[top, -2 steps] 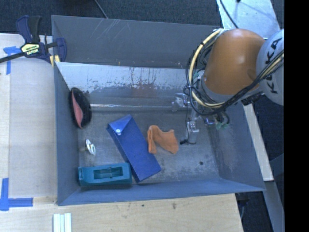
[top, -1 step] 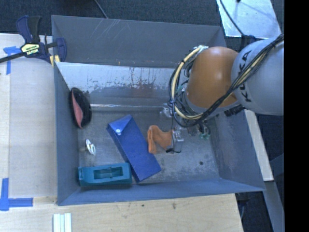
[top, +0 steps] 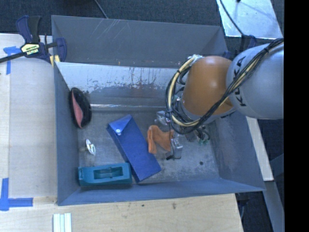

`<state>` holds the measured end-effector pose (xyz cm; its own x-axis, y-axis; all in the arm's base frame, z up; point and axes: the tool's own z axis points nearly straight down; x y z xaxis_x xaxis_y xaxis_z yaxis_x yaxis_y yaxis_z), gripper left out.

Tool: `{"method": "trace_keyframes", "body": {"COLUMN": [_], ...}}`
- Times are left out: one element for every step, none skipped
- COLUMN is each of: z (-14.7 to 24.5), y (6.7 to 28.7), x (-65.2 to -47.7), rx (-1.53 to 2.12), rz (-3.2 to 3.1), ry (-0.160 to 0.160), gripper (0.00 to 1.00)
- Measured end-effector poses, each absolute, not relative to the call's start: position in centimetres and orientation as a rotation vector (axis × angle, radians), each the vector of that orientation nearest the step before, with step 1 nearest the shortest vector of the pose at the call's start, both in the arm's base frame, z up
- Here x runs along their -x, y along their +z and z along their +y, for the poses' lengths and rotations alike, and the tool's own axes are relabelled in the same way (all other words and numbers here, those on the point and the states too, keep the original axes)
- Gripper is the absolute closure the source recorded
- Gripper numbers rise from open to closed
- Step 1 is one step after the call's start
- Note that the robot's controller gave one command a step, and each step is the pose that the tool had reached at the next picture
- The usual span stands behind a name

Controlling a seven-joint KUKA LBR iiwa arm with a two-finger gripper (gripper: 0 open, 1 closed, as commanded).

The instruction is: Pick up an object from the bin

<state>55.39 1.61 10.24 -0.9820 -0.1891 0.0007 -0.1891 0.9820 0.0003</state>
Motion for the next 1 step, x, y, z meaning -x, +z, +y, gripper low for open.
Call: {"method": "trace_keyframes", "body": {"z": [2.78], "y": [7.07], "x": [-54.76], "rx": [-0.055], "rz": [-3.145], "ry": [0.001], "gripper": [1.0]}}
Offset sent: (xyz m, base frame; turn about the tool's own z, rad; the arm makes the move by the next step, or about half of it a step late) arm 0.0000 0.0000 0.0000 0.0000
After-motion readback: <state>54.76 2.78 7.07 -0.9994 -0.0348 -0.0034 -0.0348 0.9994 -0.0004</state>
